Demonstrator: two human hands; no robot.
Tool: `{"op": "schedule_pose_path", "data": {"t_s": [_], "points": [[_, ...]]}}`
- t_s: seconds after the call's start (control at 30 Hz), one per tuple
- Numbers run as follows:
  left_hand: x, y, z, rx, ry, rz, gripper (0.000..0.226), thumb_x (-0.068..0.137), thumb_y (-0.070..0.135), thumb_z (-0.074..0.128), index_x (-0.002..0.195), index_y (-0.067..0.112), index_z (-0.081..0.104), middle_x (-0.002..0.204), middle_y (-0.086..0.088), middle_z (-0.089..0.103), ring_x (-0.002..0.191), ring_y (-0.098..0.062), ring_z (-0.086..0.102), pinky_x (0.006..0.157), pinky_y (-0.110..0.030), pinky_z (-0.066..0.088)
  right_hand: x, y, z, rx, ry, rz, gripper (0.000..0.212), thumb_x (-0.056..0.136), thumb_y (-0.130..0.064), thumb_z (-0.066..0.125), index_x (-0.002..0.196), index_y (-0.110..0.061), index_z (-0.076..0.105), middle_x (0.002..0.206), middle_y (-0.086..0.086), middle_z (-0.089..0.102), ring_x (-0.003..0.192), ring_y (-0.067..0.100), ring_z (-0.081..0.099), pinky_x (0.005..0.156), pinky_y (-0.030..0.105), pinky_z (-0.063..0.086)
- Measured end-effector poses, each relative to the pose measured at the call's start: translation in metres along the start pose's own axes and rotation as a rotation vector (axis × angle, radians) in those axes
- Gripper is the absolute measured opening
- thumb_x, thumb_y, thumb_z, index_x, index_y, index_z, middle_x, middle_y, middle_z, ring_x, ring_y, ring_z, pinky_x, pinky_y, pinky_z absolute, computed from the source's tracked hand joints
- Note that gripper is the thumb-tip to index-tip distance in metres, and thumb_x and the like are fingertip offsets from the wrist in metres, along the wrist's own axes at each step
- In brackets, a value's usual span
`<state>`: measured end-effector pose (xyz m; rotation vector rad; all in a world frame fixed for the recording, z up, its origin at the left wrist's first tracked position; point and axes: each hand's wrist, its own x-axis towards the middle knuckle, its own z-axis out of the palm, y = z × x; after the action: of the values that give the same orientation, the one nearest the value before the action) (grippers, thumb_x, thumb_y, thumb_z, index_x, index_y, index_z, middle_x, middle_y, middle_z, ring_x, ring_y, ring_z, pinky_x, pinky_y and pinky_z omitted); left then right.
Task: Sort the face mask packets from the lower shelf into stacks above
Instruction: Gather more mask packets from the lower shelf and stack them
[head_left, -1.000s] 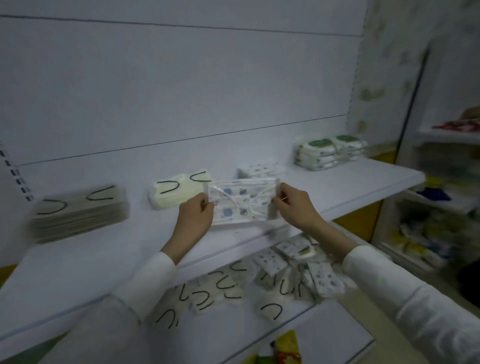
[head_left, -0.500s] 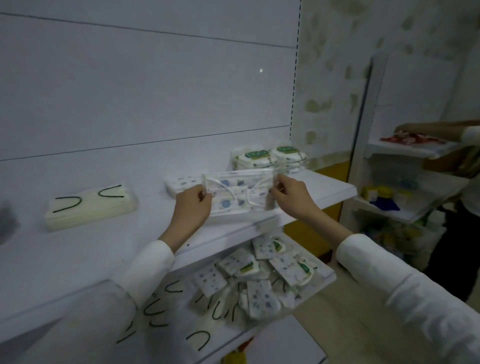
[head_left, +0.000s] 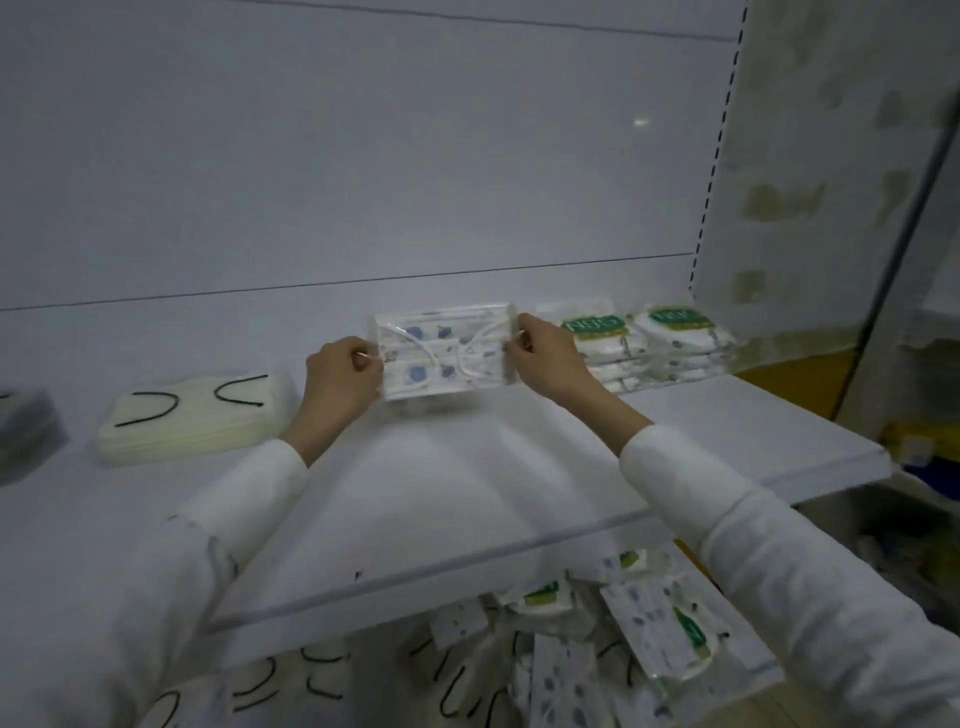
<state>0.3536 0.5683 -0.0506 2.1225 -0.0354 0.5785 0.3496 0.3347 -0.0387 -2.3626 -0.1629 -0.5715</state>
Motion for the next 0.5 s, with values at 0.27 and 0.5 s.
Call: {"op": "schedule_pose_path", "data": {"t_s": [0.27,0.5], "points": [[0.061,-0.033,0.002,-0.054,0.177,-0.23,0.019,0.076,0.006,0.068,0.094,0.004,0.069,0.088,-0.015,0.07,0.078,-0.029,0.067,0.082,-0.037,0.056,0.089,0.001,0.067,0.085,-0.119,0.11,0.028,0.089,-0.018,0.053,0.115,-0.008,0.055,0.109,0.008,0.061,0.099,0.028,0.057,0.079,0.034,0.049],[0.081,-0.047,0.024,-0.041,0.044,-0.337,0.014,0.074,-0.007,0.065,0.076,0.007,0.067,0.07,-0.014,0.061,0.057,-0.023,0.055,0.067,-0.031,0.055,0.113,0.02,0.086,0.013,-0.217,0.224,0.034,0.087,-0.016,0.057,0.119,-0.01,0.048,0.117,0.01,0.049,0.094,0.027,0.052,0.077,0.031,0.043]]}}
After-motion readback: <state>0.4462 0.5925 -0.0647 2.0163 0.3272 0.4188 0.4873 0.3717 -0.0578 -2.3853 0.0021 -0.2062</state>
